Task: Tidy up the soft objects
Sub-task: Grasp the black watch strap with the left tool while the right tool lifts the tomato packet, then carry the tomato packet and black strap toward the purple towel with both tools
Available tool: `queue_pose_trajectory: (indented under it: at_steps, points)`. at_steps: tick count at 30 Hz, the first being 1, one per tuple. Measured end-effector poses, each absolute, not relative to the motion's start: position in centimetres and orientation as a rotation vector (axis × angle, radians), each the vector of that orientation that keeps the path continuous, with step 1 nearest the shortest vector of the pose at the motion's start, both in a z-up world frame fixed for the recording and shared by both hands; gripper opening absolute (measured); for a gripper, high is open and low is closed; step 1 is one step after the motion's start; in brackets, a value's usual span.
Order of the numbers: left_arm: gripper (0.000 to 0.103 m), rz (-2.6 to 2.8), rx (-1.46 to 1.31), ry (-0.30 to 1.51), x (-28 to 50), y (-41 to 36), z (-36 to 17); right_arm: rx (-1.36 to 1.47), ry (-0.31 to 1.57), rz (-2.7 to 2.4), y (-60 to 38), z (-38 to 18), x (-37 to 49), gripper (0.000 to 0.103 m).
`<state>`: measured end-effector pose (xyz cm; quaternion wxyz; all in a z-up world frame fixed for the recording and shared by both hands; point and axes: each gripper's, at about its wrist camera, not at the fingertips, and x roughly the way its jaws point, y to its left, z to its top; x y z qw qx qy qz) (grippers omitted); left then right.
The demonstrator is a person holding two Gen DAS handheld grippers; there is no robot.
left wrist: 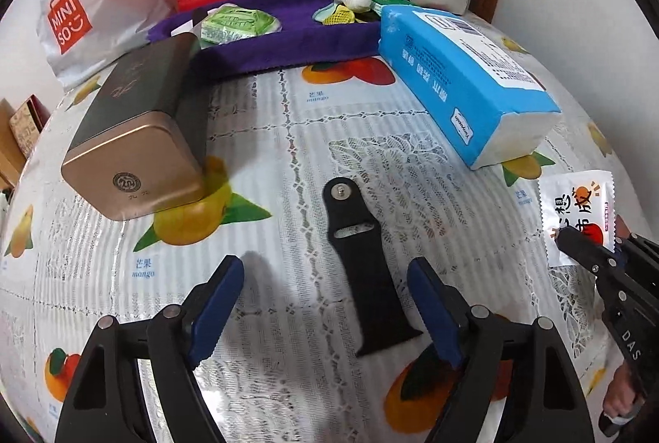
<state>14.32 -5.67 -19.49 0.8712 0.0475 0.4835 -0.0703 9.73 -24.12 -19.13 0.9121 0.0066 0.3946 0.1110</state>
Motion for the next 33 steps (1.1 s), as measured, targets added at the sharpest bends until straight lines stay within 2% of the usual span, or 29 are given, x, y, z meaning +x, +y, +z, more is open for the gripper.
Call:
queue_pose_trajectory:
  at_steps: [4,6,8,9,11,21,33]
  points:
    - [0.078,-0.117,0.098,1.019,14.0,-5.0,-19.5,0.05,0.811,0.24,-24.5,-19.2,9.5,0.005]
    - [0.067,-0.136,0.103,1.012,13.9,-5.4,-19.4,0.059,0.81,0.245,-24.6,-19.3,9.5,0.005]
    - [0.05,-0.174,0.114,1.003,13.9,-6.1,-19.3,0.07,0.81,0.248,-24.7,-19.4,9.6,0.005]
    - [0.045,-0.187,0.12,0.999,13.9,-6.3,-19.3,0.076,0.812,0.248,-24.8,-19.5,9.6,0.005]
    - [0.021,-0.229,0.128,0.993,13.9,-6.8,-19.1,0.086,0.815,0.249,-24.9,-19.5,9.6,0.005]
    - [0.02,-0.231,0.067,1.012,13.4,-5.6,-18.8,0.084,0.81,0.232,-24.6,-18.7,9.0,0.005]
    - [0.02,-0.152,-0.018,0.986,11.6,-0.7,-16.9,0.073,0.791,0.247,-24.0,-16.4,8.6,0.005]
